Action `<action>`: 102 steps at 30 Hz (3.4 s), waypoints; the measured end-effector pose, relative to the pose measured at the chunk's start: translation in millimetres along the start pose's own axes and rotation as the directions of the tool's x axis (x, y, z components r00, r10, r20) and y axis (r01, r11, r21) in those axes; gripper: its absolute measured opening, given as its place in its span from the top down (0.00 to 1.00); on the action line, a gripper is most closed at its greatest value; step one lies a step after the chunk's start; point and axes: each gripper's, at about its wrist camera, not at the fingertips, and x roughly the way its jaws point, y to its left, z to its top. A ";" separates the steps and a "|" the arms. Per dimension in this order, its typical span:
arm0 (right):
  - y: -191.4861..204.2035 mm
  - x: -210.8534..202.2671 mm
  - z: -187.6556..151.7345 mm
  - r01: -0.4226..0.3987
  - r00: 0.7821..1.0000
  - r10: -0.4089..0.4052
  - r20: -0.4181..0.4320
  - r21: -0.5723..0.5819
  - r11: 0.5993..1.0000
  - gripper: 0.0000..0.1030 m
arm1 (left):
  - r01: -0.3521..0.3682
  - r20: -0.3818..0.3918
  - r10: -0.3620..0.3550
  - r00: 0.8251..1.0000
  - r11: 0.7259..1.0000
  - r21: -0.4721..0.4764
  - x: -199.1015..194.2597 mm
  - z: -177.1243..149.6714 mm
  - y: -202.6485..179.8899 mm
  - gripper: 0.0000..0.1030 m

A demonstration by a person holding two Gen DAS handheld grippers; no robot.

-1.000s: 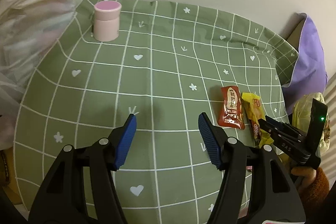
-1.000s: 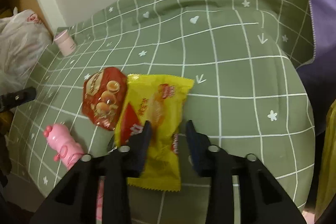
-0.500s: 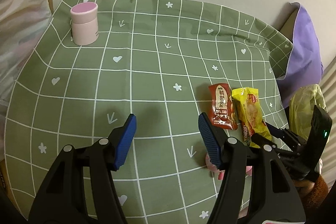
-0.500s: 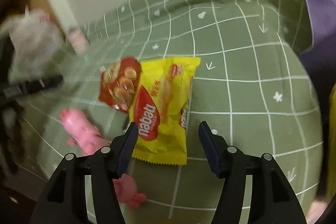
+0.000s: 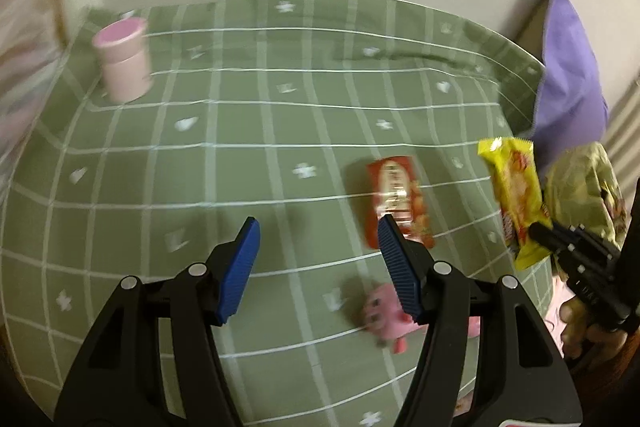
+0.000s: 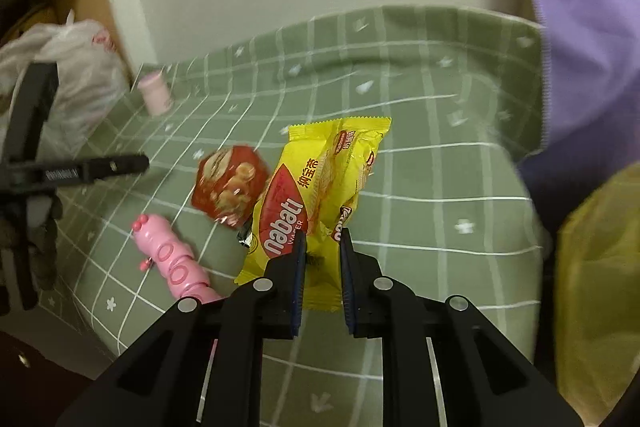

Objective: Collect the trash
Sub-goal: 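Grasp the yellow Nabati pack with the right tool while the left tool grasps the red quail-egg packet, then carry the quail-egg packet and Nabati pack into the yellow trash bag and release both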

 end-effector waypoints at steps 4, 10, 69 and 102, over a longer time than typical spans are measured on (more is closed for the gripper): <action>-16.3 -19.4 -2.4 0.020 1.000 -0.021 0.011 0.059 0.998 0.84 | 0.033 -0.014 -0.032 0.999 0.997 0.075 13.9 6.1 -30.1 0.44; -26.2 -34.8 -17.3 0.056 0.998 -0.056 -0.004 0.095 0.994 0.84 | -0.025 -0.073 0.037 0.997 0.985 0.169 52.0 10.9 -66.3 0.44; -172.0 -252.3 -26.5 0.466 0.821 -0.521 0.233 0.255 0.847 0.84 | 0.540 -0.082 -0.585 0.807 0.674 0.505 -17.7 65.4 -377.0 0.67; -224.7 -151.8 -41.1 0.283 0.955 -0.294 0.039 0.176 0.943 0.84 | 0.477 -0.253 -0.407 0.878 0.690 0.545 76.6 37.0 -423.1 0.65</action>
